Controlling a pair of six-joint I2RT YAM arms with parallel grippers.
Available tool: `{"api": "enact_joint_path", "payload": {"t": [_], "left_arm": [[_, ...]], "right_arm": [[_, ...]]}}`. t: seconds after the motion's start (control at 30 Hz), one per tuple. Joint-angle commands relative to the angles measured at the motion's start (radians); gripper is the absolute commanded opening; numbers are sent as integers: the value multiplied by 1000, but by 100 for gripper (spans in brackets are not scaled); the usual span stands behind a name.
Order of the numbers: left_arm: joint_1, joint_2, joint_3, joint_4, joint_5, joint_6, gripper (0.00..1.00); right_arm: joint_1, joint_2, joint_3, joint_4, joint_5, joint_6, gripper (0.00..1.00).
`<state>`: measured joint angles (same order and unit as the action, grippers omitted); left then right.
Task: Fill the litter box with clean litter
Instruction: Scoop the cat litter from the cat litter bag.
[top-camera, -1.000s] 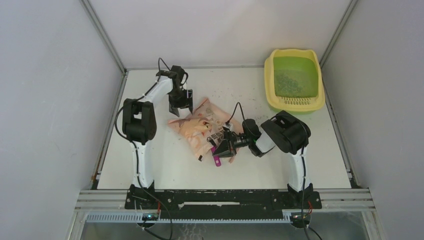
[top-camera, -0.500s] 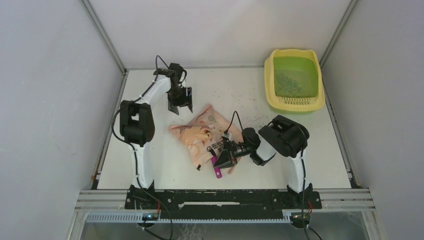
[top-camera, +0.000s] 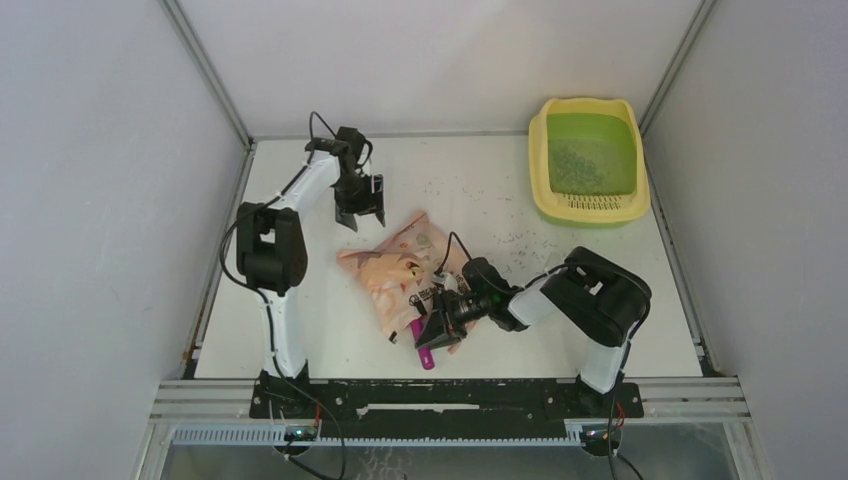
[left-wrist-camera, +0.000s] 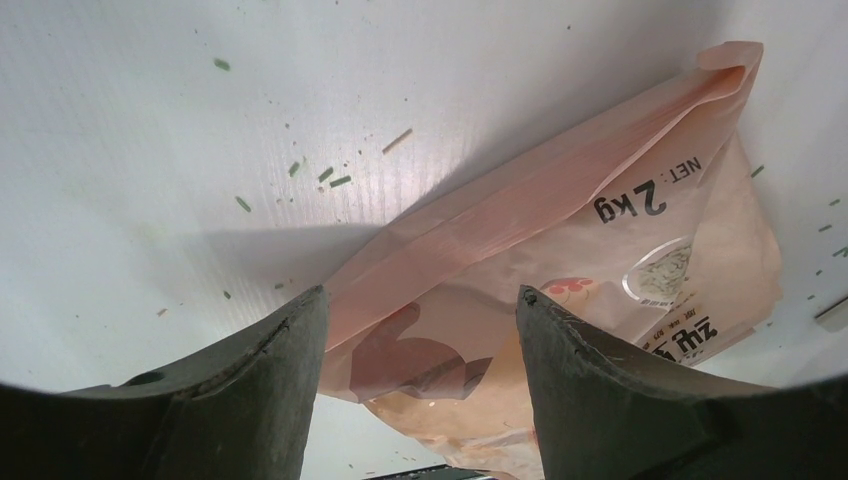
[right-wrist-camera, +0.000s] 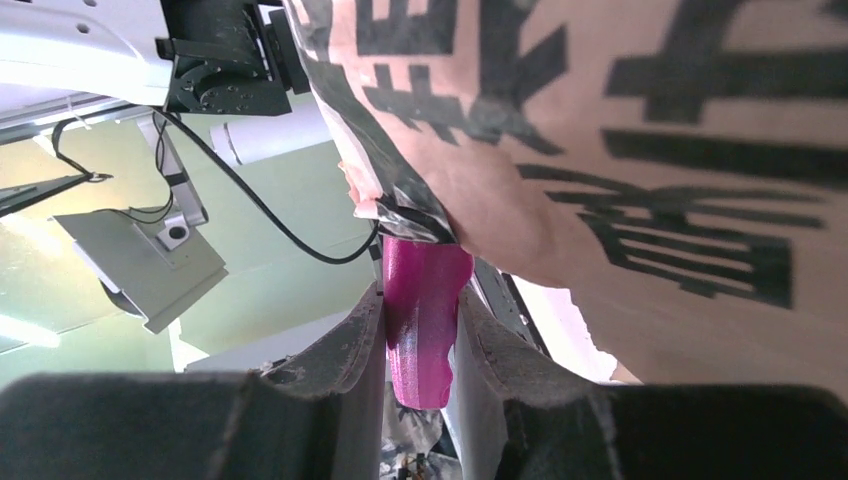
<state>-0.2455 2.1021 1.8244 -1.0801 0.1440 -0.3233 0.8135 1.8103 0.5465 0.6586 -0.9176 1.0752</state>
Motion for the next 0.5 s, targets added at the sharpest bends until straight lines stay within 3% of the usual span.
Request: {"api": "enact_joint_path", "payload": {"t": [0.0, 0.33, 0.47], "left_arm": [[6, -90, -26, 6, 25, -4, 73], [6, -114, -43, 7, 30, -2, 73], [5, -118, -53, 10, 30, -2, 73]], "right_arm": [[42, 5, 27, -16, 19, 16, 0], [122, 12, -39, 260, -15, 125, 0], [128, 63, -92, 488, -66, 238, 0]]}}
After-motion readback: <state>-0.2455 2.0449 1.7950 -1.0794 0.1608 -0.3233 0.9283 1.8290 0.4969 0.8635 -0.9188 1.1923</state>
